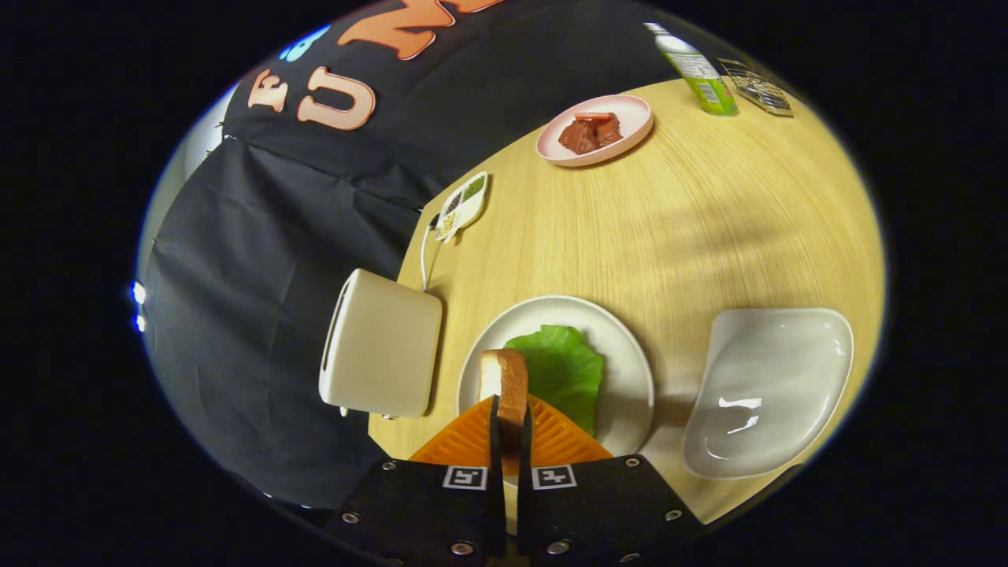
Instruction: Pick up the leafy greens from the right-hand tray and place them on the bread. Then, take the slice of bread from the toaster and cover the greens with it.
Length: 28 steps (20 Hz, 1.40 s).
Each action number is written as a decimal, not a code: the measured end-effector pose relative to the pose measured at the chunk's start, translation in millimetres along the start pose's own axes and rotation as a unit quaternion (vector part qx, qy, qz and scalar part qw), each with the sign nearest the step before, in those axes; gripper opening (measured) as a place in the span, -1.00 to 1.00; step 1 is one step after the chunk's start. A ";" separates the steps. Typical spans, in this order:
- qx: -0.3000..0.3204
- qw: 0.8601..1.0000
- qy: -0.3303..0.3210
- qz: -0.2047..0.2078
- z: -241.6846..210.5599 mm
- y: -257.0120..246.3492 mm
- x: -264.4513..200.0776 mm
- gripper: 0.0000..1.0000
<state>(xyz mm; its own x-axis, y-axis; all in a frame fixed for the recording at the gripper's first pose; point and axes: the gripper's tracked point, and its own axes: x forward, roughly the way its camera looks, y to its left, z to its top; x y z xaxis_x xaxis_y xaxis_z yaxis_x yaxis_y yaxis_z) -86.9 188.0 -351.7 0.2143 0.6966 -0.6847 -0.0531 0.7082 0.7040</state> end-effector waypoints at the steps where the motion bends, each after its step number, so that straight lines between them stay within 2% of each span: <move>1: 0.004 1.000 0.001 -0.005 -2.0 -4.3 -1.0 -0.85; 4: 0.010 1.000 -0.004 -0.004 -2.7 -9.0 -0.8 -0.81; 6: -0.002 1.000 -0.008 -0.025 -2.0 -16.9 1.7 -0.70; 9: -0.026 0.998 -0.022 -0.053 -0.5 -23.5 -0.4 -0.33; 10: -0.036 0.997 -0.031 -0.058 3.6 -24.8 -5.2 -0.27; 12: -0.050 0.995 -0.059 -0.058 16.2 -18.7 -17.0 -0.10; 13: -0.058 0.994 -0.074 -0.058 23.1 -14.5 -25.1 0.05; 16: -0.100 0.984 -0.129 -0.069 53.5 0.6 -55.0 0.32; 19: -0.138 0.968 -0.196 -0.072 91.1 29.6 -95.3 0.68; 21: -0.159 0.955 -0.240 -0.072 116.8 50.2 -125.7 0.82; 23: -0.185 0.936 -0.290 -0.076 142.7 72.4 -161.6 0.91; 28: -0.244 0.884 -0.388 -0.088 188.6 129.3 -244.6 0.97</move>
<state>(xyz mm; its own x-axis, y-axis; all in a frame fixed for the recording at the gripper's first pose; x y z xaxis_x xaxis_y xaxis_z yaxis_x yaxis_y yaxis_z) 37.7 87.5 -57.7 0.8562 0.4157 -0.3066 -0.3257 0.8952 0.3043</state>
